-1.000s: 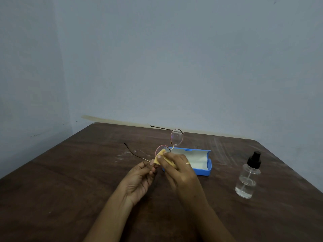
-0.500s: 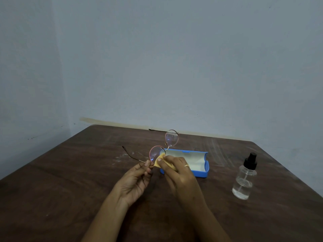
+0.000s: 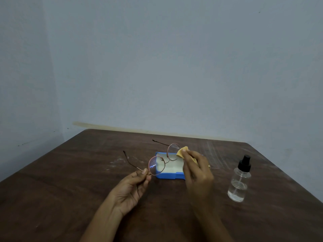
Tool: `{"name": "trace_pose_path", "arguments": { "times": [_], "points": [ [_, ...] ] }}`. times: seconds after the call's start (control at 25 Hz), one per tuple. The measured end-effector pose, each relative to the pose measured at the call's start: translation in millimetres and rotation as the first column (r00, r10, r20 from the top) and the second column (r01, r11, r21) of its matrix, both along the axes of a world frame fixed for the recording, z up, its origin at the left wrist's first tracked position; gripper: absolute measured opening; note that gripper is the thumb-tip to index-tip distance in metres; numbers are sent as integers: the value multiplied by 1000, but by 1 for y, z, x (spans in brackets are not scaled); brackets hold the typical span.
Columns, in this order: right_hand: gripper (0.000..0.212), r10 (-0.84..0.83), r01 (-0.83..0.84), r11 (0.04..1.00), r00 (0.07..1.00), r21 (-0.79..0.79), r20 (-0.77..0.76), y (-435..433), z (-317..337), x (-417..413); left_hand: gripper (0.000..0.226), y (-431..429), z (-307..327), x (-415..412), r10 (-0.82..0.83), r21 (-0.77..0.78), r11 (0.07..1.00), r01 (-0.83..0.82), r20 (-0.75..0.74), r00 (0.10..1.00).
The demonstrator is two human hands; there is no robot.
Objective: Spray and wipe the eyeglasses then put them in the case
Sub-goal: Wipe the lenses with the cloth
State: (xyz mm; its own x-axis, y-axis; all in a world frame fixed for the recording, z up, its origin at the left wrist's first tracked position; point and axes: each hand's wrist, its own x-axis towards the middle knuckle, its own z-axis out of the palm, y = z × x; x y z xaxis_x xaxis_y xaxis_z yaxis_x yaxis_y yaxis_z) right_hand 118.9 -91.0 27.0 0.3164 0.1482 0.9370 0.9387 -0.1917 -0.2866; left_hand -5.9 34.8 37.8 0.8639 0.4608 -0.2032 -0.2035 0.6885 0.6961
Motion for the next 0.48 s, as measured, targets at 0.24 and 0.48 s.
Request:
{"name": "trace_pose_path", "arguments": {
  "times": [0.24, 0.48],
  "points": [
    [37, -30, 30, 999, 1000, -19, 2, 3, -1, 3, 7, -4, 3, -1, -37, 44, 998, 37, 2, 999],
    [33, -78, 84, 994, 994, -72, 76, 3, -2, 3, 17, -3, 0, -3, -84, 113, 990, 89, -51, 995]
  ]
}}
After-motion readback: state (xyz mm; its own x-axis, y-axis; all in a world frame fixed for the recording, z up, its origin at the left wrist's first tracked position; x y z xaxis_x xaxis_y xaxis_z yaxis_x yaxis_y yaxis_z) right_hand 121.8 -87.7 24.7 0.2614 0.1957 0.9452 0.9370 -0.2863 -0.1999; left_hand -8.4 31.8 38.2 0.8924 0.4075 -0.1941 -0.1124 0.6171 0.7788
